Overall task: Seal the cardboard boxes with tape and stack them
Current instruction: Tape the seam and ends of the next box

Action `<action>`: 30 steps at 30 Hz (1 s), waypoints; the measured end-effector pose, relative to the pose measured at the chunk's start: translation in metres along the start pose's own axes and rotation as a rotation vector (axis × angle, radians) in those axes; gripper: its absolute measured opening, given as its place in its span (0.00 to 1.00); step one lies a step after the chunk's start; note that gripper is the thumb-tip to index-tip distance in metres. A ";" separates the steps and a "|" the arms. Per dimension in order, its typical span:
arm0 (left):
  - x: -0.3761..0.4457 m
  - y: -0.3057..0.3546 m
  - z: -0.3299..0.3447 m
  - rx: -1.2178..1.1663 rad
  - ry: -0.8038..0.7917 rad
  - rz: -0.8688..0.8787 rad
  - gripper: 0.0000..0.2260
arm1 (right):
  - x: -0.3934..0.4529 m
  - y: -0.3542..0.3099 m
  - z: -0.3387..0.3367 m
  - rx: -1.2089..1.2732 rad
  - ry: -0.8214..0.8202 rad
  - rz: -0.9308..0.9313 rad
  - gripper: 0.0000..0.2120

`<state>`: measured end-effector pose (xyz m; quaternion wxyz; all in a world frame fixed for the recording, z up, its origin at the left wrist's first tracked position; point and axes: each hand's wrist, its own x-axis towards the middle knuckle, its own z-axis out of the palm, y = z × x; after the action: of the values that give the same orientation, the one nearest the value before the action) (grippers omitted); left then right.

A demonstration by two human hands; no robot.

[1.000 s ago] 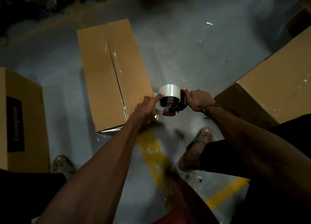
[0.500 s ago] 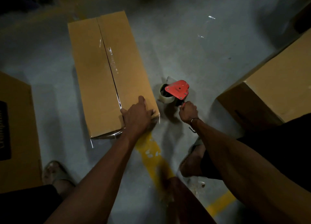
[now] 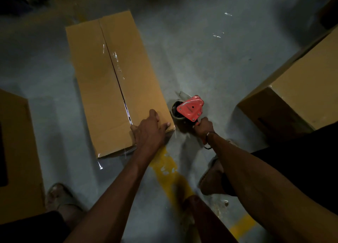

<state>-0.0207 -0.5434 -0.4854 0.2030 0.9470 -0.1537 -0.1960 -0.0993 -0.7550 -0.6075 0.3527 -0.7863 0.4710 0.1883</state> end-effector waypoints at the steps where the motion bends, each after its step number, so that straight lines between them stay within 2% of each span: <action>1: -0.001 0.001 -0.001 -0.009 -0.004 -0.004 0.16 | -0.003 -0.002 -0.002 0.049 0.021 0.008 0.22; 5: -0.003 0.002 -0.001 -0.043 -0.008 0.004 0.16 | -0.028 -0.010 -0.003 0.380 0.187 -0.003 0.23; 6: -0.004 0.001 -0.002 -0.052 -0.008 0.003 0.16 | -0.038 -0.015 0.000 0.514 0.165 0.039 0.24; 7: -0.003 0.001 -0.003 -0.060 -0.017 -0.004 0.16 | -0.049 -0.021 0.005 0.659 0.075 0.079 0.23; 10: -0.004 -0.002 -0.004 -0.079 -0.013 0.003 0.16 | -0.089 -0.049 0.017 0.986 -0.336 0.094 0.11; 12: 0.000 -0.004 -0.005 -0.085 -0.021 0.002 0.17 | -0.097 -0.059 0.028 1.140 -0.405 0.088 0.10; 15: -0.001 -0.005 -0.004 -0.083 -0.013 0.022 0.17 | -0.093 -0.057 0.036 1.251 -0.393 0.010 0.17; 17: -0.001 -0.007 -0.001 -0.090 -0.001 0.029 0.17 | -0.090 -0.052 0.038 1.202 -0.390 -0.004 0.17; 20: 0.003 -0.009 0.001 -0.093 -0.018 0.019 0.17 | -0.085 -0.051 0.031 0.948 -0.339 -0.009 0.08; 23: 0.010 -0.019 -0.006 -0.148 -0.091 0.049 0.15 | -0.062 -0.053 0.025 0.625 0.002 -0.133 0.05; 25: 0.011 -0.032 -0.016 -0.237 -0.099 0.132 0.11 | -0.065 -0.066 0.008 0.562 0.166 -0.270 0.04; 27: 0.010 -0.051 -0.027 -0.238 -0.029 0.204 0.07 | -0.078 -0.086 -0.009 0.528 0.160 -0.462 0.02; 30: 0.002 -0.081 -0.038 -0.246 0.007 0.198 0.05 | -0.092 -0.111 -0.019 0.336 -0.048 -0.780 0.02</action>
<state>0.0150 -0.4616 -0.4905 0.3363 0.8959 -0.2204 -0.1889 -0.0474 -0.6789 -0.4942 0.5317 -0.8326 0.1541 -0.0206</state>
